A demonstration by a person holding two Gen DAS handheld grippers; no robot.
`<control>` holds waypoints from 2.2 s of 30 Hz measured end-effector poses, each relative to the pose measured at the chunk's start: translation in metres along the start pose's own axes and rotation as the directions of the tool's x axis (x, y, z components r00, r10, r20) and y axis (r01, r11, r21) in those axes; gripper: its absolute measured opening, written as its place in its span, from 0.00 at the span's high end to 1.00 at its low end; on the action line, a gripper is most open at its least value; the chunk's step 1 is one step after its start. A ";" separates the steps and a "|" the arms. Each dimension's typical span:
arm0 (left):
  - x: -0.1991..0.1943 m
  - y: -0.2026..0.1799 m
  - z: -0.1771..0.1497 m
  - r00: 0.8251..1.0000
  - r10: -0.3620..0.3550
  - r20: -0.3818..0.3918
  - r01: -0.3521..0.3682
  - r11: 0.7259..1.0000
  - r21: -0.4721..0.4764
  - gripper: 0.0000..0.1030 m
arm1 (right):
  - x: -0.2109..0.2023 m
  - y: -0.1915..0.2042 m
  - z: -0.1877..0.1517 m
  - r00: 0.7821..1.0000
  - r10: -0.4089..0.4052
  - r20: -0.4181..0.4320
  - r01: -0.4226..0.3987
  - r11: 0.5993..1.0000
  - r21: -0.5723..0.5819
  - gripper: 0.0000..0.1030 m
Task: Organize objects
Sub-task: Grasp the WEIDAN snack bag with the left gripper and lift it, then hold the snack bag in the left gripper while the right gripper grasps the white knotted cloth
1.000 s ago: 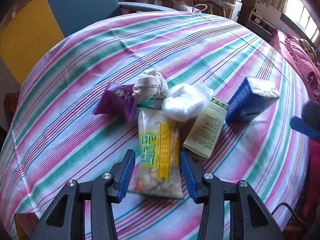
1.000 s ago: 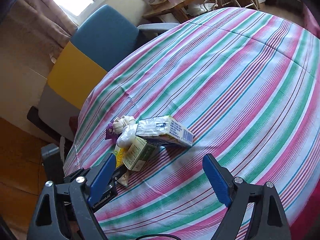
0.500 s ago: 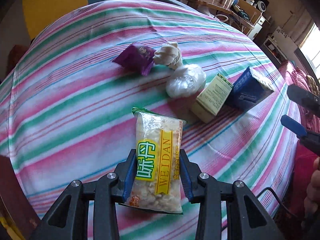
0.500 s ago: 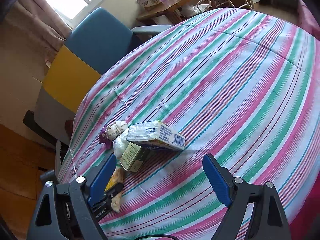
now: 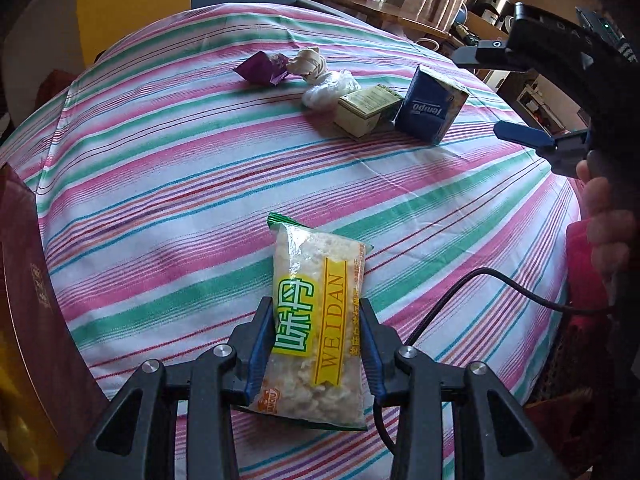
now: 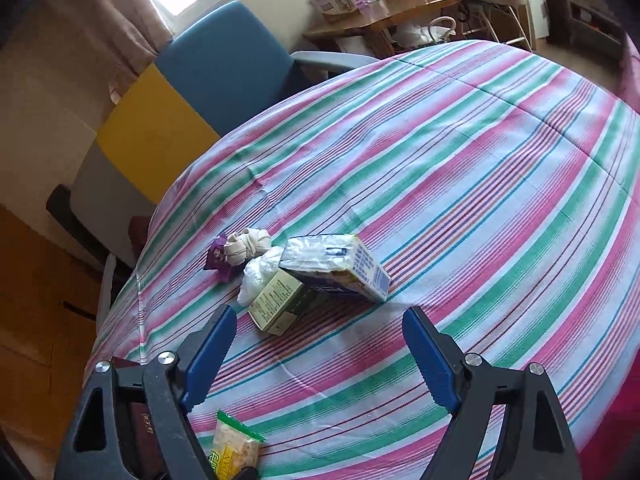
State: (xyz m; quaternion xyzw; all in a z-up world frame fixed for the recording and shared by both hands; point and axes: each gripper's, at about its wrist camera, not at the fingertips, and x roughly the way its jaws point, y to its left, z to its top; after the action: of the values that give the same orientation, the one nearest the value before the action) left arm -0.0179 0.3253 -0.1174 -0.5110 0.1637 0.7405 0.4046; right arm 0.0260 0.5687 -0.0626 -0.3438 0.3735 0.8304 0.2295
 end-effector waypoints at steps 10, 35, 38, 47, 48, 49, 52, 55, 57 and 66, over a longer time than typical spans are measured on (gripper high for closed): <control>0.010 0.007 0.005 0.998 -0.051 0.033 0.052 0.999 -0.014 0.62 | 0.011 0.056 -0.008 0.995 0.054 -0.079 -0.071 0.973 -0.221 0.38; 0.011 0.019 0.008 0.989 -0.139 0.045 0.142 0.987 -0.071 0.62 | 0.172 0.139 0.035 0.913 -0.380 -0.149 0.118 0.595 -0.795 0.64; 0.012 0.017 0.007 0.990 -0.132 0.051 0.136 0.989 -0.065 0.62 | 0.149 0.137 0.034 0.939 -0.312 -0.147 0.092 0.637 -0.766 0.67; 0.006 0.015 0.007 0.991 -0.117 0.064 0.120 0.991 -0.057 0.62 | 0.061 0.131 0.001 0.985 -0.063 -0.162 -0.057 0.765 -0.642 0.67; 0.003 0.015 0.007 0.991 -0.112 0.067 0.117 0.991 -0.059 0.62 | 0.055 0.127 -0.004 0.985 -0.041 -0.169 -0.075 0.777 -0.625 0.67; -0.001 0.016 0.007 0.991 -0.110 0.075 0.114 0.992 -0.060 0.62 | 0.051 0.124 -0.011 0.984 -0.025 -0.177 -0.089 0.789 -0.608 0.67; -0.021 0.017 0.005 0.989 -0.099 0.106 0.106 0.992 -0.062 0.62 | 0.041 0.111 -0.034 0.979 0.005 -0.205 -0.121 0.821 -0.558 0.67; -0.044 0.020 0.004 0.986 -0.086 0.146 0.098 0.992 -0.074 0.62 | 0.047 0.102 -0.049 0.972 0.017 -0.235 -0.140 0.844 -0.517 0.67; -0.059 0.023 0.002 0.982 -0.075 0.171 0.091 0.992 -0.091 0.62 | 0.049 0.102 -0.058 0.970 0.011 -0.244 -0.141 0.840 -0.523 0.67; -0.113 0.072 -0.023 0.974 -0.002 0.228 0.057 0.970 -0.234 0.62 | 0.058 0.112 -0.077 0.970 -0.053 -0.237 -0.110 0.776 -0.621 0.67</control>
State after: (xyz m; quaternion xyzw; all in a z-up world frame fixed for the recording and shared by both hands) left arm -0.0419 0.2171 -0.0392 -0.4708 0.0185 0.8021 0.3670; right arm -0.0528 0.4465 -0.0906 -0.4931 0.1046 0.8627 0.0416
